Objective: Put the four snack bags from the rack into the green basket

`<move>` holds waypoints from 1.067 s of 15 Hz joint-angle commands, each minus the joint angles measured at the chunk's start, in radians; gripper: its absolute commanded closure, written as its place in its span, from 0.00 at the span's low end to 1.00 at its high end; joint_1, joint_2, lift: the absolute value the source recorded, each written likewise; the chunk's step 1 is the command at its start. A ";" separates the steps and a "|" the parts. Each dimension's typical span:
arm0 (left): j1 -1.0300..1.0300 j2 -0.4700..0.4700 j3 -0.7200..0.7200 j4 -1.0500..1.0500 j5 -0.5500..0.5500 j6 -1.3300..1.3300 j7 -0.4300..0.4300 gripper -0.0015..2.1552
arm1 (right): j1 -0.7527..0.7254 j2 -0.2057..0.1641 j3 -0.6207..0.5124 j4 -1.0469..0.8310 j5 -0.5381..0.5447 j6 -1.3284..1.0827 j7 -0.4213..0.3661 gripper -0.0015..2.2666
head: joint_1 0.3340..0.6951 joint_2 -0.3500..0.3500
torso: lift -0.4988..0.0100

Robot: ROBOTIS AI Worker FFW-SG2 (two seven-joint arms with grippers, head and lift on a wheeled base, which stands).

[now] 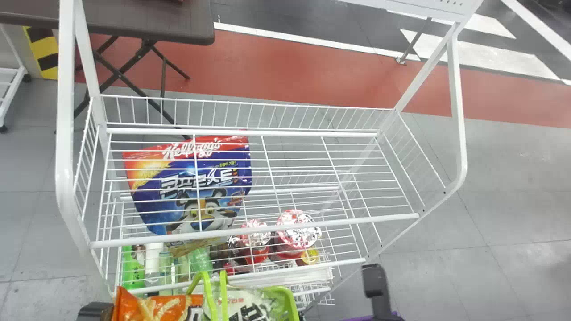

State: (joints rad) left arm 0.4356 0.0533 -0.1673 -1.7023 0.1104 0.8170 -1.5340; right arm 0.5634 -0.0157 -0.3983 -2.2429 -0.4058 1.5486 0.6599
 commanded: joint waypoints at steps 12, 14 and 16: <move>-0.009 -0.004 -0.001 0.009 -0.001 -0.002 0.009 0.99 | 0.115 0.017 0.007 -0.162 0.136 -0.531 -0.016 0.03 | 1.00 0.00 | 0.97; -0.006 -0.006 -0.001 0.010 -0.003 -0.008 0.009 0.99 | 0.121 0.017 0.062 -0.146 0.154 -0.773 -0.109 0.03 | 1.00 0.00 | 0.97; -0.005 -0.006 0.002 0.015 -0.003 -0.014 0.015 0.99 | 0.139 0.017 0.159 -0.103 0.243 -1.123 -0.244 0.04 | 1.00 0.00 | 0.97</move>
State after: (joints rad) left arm 0.4299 0.0472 -0.1672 -1.6909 0.1074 0.8076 -1.5209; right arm 0.6908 -0.0001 -0.3029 -2.3744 -0.2178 0.6579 0.4487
